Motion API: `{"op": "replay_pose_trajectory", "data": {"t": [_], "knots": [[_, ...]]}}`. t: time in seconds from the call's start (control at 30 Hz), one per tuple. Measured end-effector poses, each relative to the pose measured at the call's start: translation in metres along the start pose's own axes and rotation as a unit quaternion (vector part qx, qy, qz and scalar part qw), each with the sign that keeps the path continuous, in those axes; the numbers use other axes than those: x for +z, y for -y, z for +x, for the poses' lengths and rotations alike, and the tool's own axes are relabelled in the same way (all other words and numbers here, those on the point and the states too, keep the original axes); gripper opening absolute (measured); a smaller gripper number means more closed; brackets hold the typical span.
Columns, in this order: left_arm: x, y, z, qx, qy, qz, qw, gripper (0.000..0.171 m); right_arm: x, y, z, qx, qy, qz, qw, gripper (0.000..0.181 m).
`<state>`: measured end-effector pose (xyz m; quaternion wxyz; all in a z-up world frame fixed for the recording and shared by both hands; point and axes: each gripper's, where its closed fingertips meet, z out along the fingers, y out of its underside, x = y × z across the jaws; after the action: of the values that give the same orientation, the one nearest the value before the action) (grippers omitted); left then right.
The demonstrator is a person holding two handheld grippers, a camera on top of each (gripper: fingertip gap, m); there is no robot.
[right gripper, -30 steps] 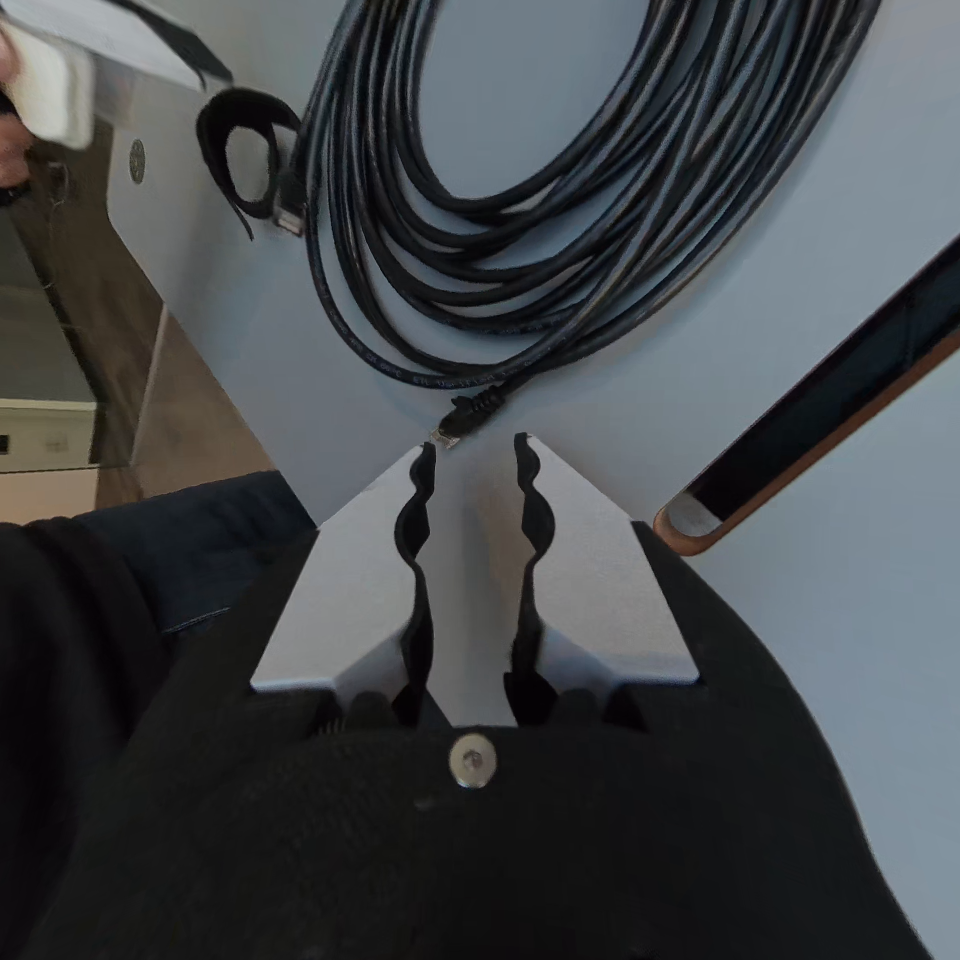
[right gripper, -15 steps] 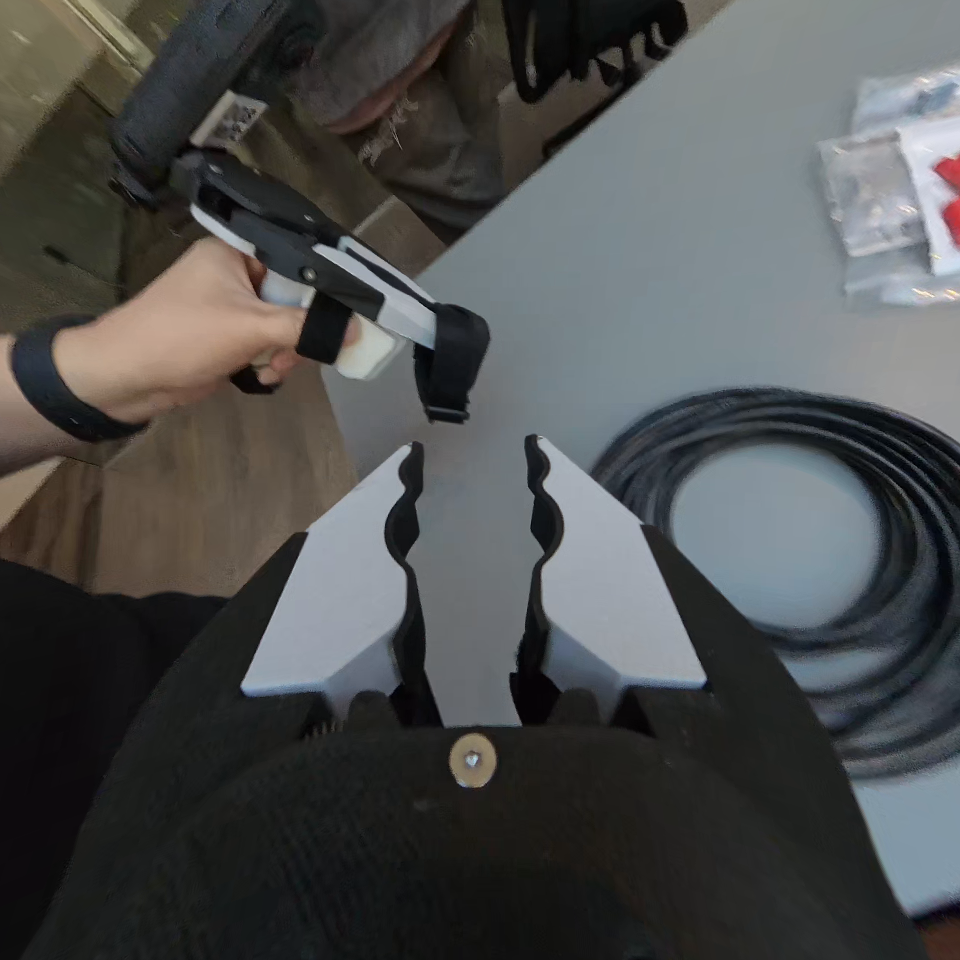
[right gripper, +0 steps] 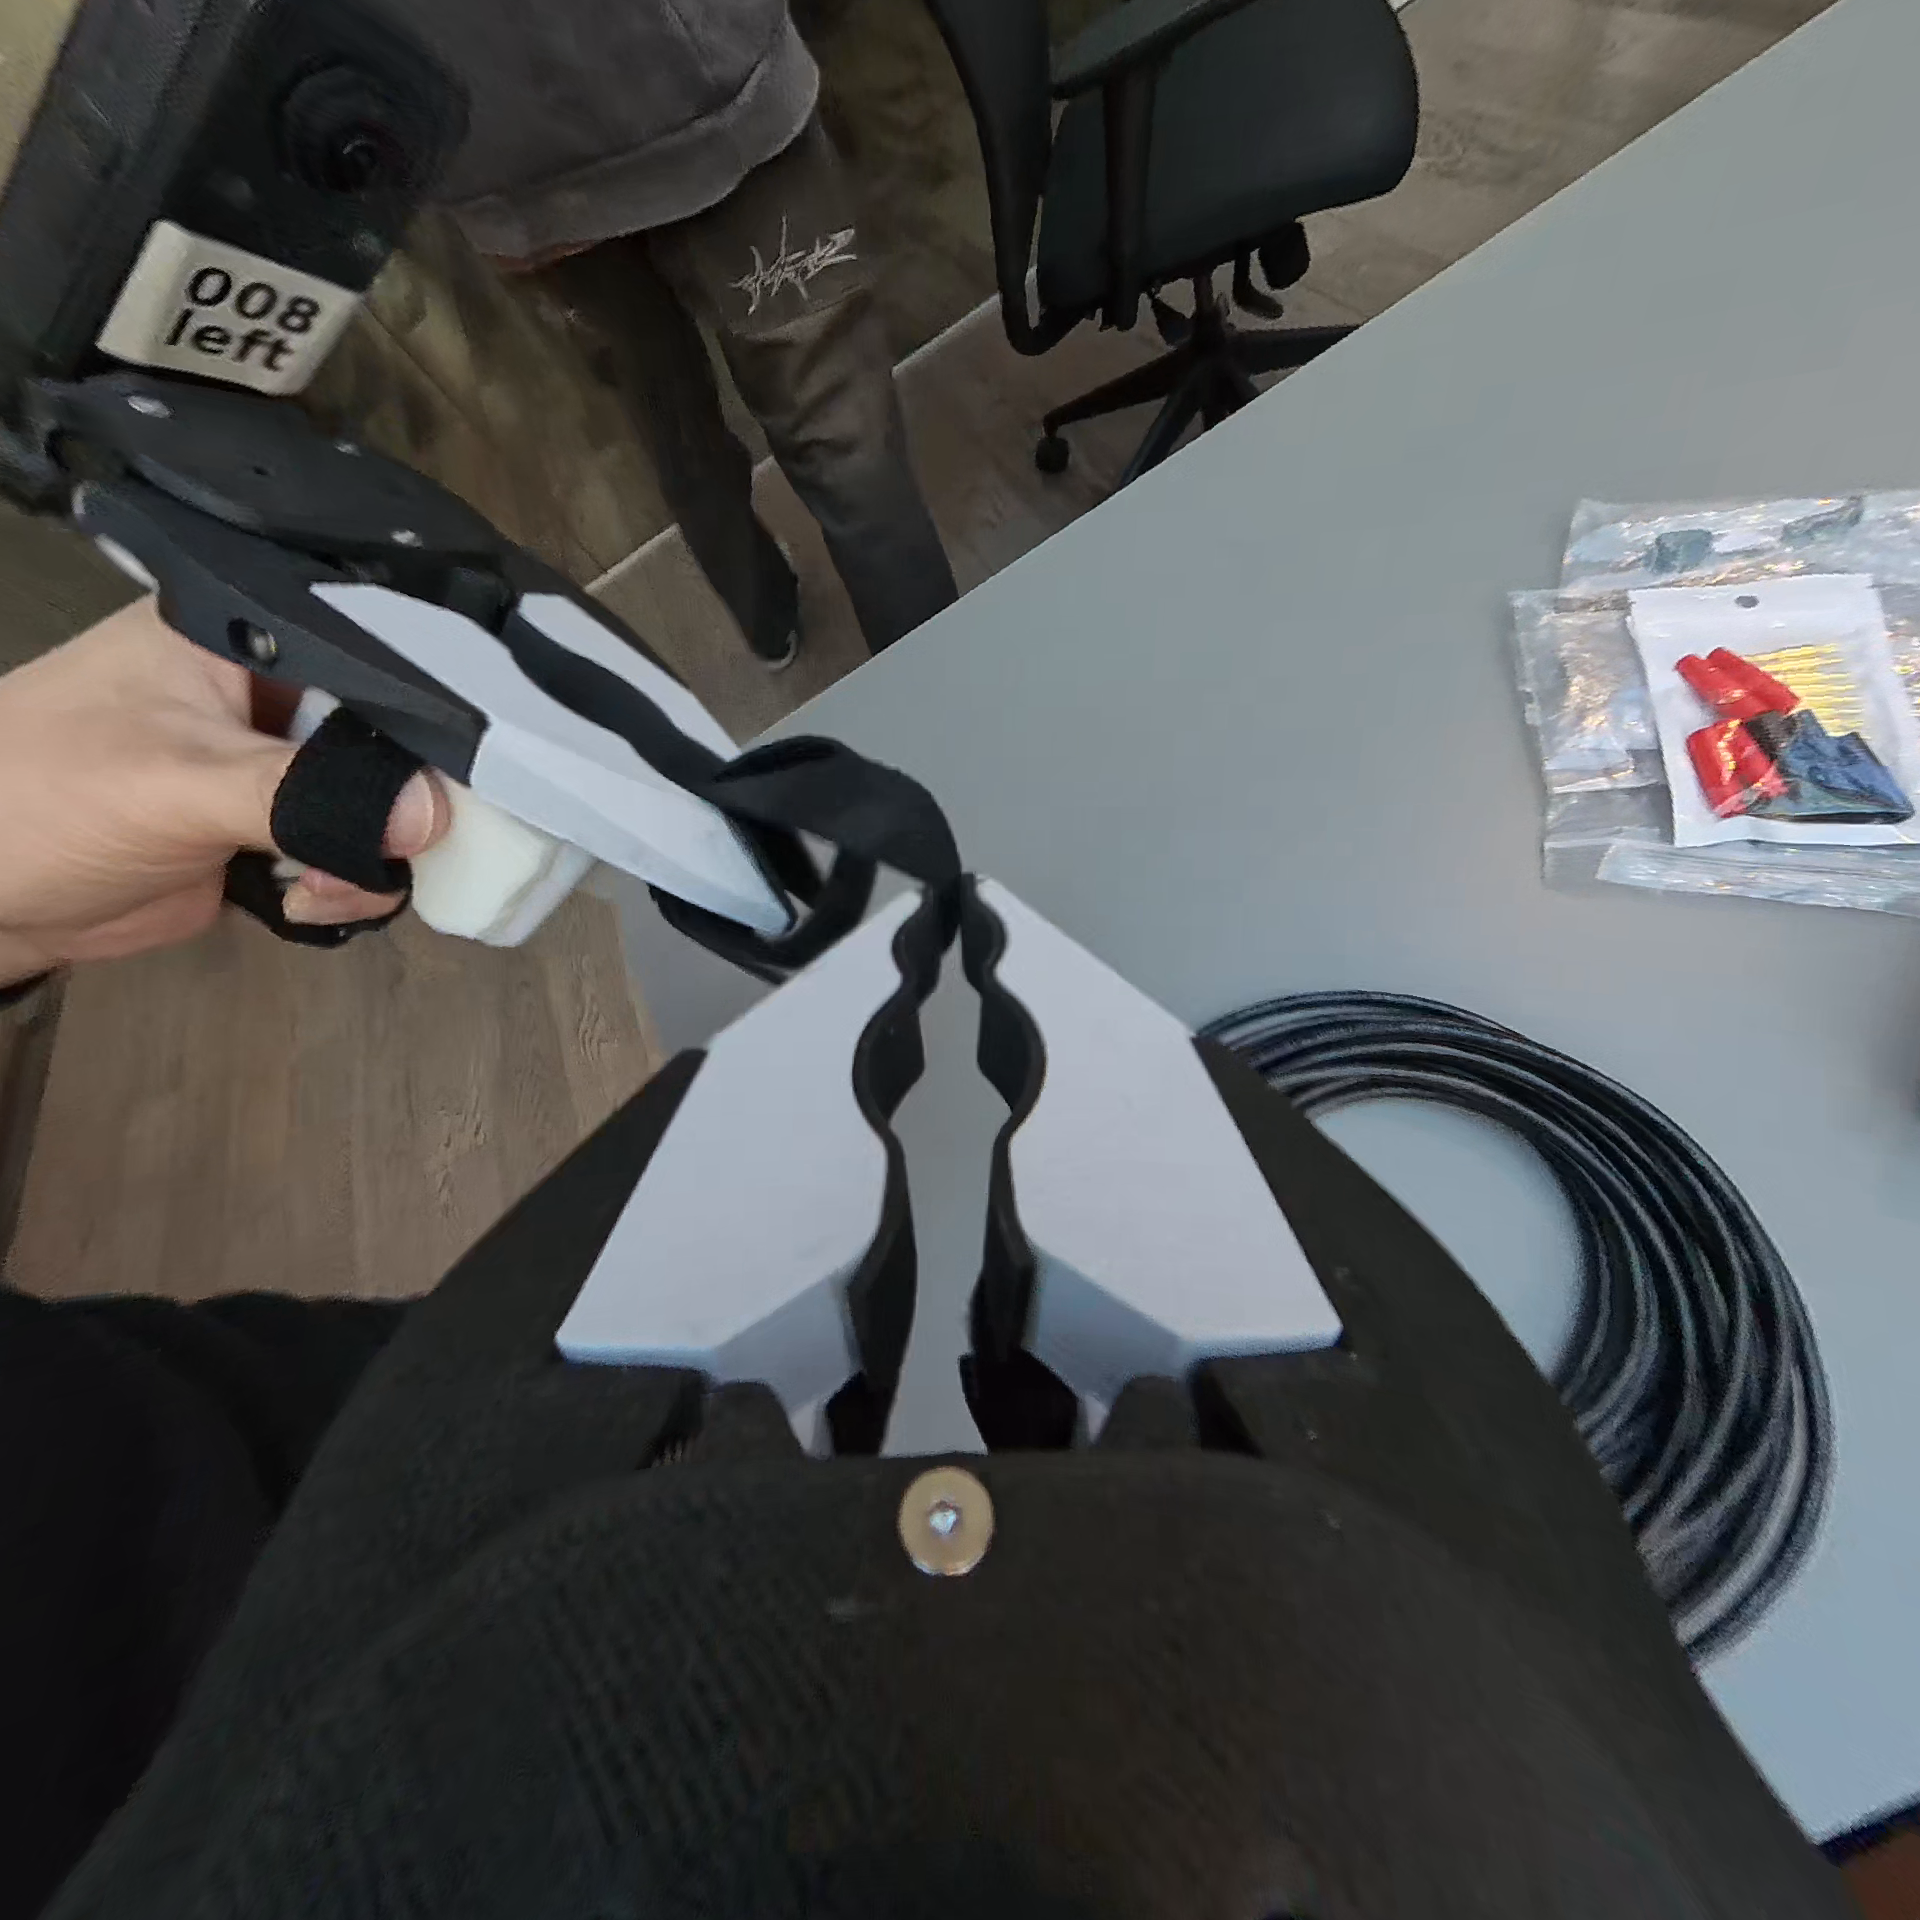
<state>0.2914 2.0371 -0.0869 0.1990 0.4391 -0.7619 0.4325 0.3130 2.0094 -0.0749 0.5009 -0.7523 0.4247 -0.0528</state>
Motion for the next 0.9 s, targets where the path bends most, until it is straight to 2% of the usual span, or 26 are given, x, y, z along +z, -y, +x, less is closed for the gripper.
{"op": "replay_pose_trajectory", "data": {"t": [0.07, 0.13, 0.3, 0.4, 0.5, 0.6, 0.67, 0.77, 0.83, 0.87, 0.9], "knots": [[0.004, -0.004, 0.021, -0.012, -0.059, -0.006, 0.998, 0.017, -0.013, -0.002, 0.003, 0.002, 0.011, 0.001, 1.0, 0.0], [0.005, -0.005, 0.034, -0.016, -0.086, -0.004, 0.996, 0.018, -0.023, -0.004, 0.0, 0.018, 0.023, 0.002, 1.0, 0.0], [-0.002, -0.004, 0.064, -0.001, -0.11, 0.03, 0.994, 0.026, -0.052, 0.002, -0.003, 0.015, -0.01, 0.034, 0.999, 0.0], [-0.019, -0.001, 0.084, 0.017, -0.119, 0.071, 0.99, 0.019, -0.086, 0.016, -0.006, 0.069, 0.005, 0.079, 0.994, 0.0], [-0.033, -0.003, 0.105, 0.066, -0.103, 0.118, 0.985, 0.018, -0.127, 0.026, -0.016, 0.087, 0.021, 0.113, 0.99, 0.0], [-0.031, -0.014, 0.142, 0.087, -0.136, 0.138, 0.977, 0.033, -0.169, 0.027, -0.036, 0.098, 0.045, 0.147, 0.983, 0.0], [-0.022, -0.022, 0.176, 0.074, -0.197, 0.143, 0.967, 0.04, -0.197, 0.02, -0.047, 0.098, 0.041, 0.162, 0.981, 0.0], [-0.009, -0.034, 0.231, 0.038, -0.294, 0.146, 0.944, 0.042, -0.233, 0.001, -0.057, 0.086, 0.015, 0.167, 0.982, 0.0], [0.004, -0.046, 0.261, 0.019, -0.328, 0.133, 0.935, 0.046, -0.254, -0.011, -0.063, 0.089, 0.005, 0.173, 0.981, 0.0], [0.011, -0.053, 0.274, 0.019, -0.335, 0.127, 0.934, 0.041, -0.264, -0.017, -0.066, 0.089, -0.001, 0.177, 0.98, 0.0], [0.017, -0.06, 0.284, 0.023, -0.337, 0.12, 0.933, 0.02, -0.273, -0.022, -0.068, 0.09, -0.006, 0.183, 0.979, 0.0]]}}
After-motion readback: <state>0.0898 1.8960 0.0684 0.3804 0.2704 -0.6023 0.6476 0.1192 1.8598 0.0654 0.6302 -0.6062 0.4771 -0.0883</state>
